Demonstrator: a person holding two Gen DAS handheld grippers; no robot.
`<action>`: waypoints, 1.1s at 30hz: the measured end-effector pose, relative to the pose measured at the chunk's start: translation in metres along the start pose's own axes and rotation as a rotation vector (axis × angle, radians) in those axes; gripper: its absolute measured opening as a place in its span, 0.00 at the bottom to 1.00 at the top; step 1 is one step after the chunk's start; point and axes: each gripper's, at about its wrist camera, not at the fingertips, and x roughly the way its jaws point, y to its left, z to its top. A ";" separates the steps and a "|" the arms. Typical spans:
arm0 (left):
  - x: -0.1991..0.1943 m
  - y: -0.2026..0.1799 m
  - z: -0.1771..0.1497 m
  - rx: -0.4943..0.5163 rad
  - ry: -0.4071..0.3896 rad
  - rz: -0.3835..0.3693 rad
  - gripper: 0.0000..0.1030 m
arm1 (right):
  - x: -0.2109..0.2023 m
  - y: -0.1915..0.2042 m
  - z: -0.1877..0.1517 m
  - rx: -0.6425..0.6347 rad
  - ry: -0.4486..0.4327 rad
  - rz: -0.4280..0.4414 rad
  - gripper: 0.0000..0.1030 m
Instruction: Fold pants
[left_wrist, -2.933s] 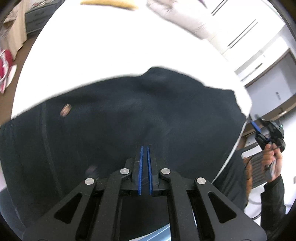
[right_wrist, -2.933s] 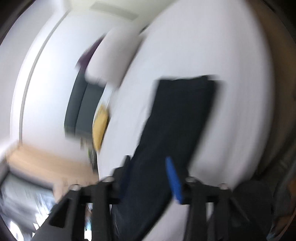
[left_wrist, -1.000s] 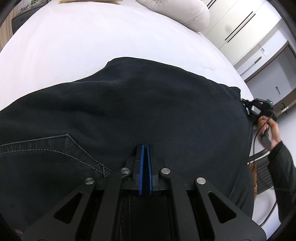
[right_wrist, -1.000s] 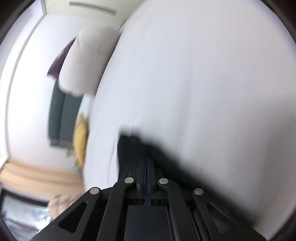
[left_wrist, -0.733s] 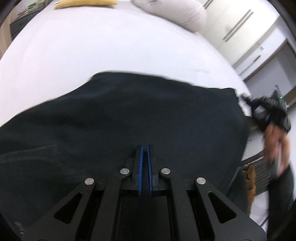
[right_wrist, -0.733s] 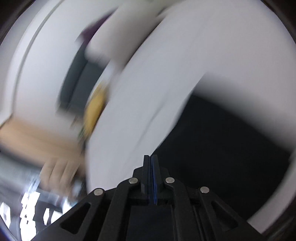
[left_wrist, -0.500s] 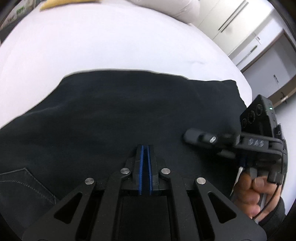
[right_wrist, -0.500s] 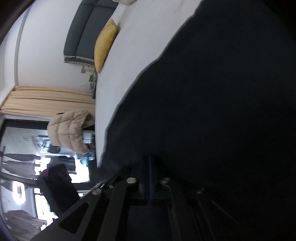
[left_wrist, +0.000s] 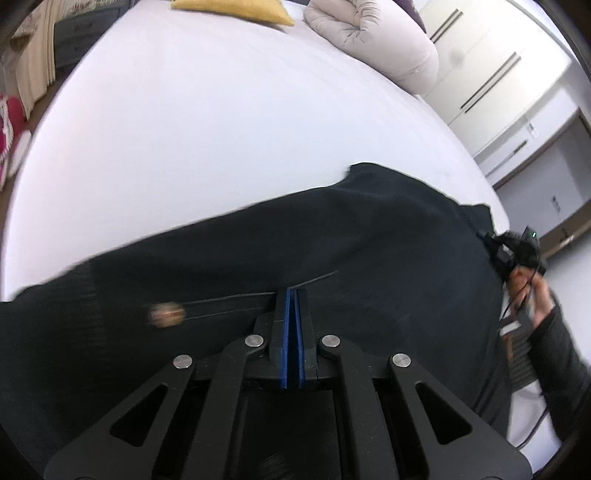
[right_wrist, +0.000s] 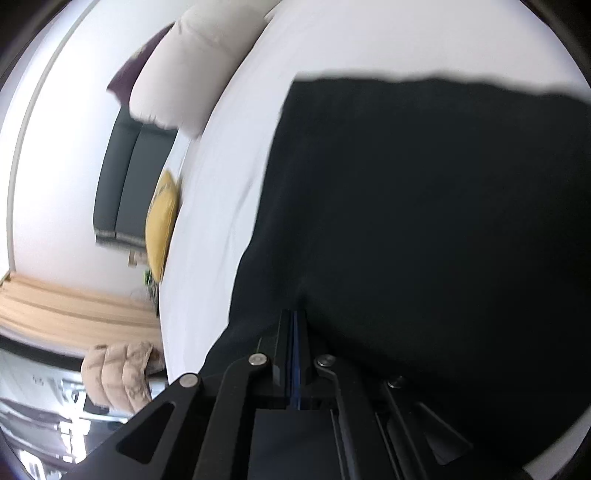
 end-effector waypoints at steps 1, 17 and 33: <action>-0.002 0.004 -0.002 0.001 0.000 -0.012 0.04 | -0.002 0.000 0.002 0.004 -0.010 -0.008 0.00; -0.105 0.081 -0.013 -0.037 -0.167 0.171 0.04 | -0.043 0.028 -0.052 -0.129 0.076 0.019 0.08; -0.005 0.027 -0.019 -0.116 -0.060 -0.034 0.04 | 0.184 0.178 -0.273 -0.221 0.648 0.236 0.19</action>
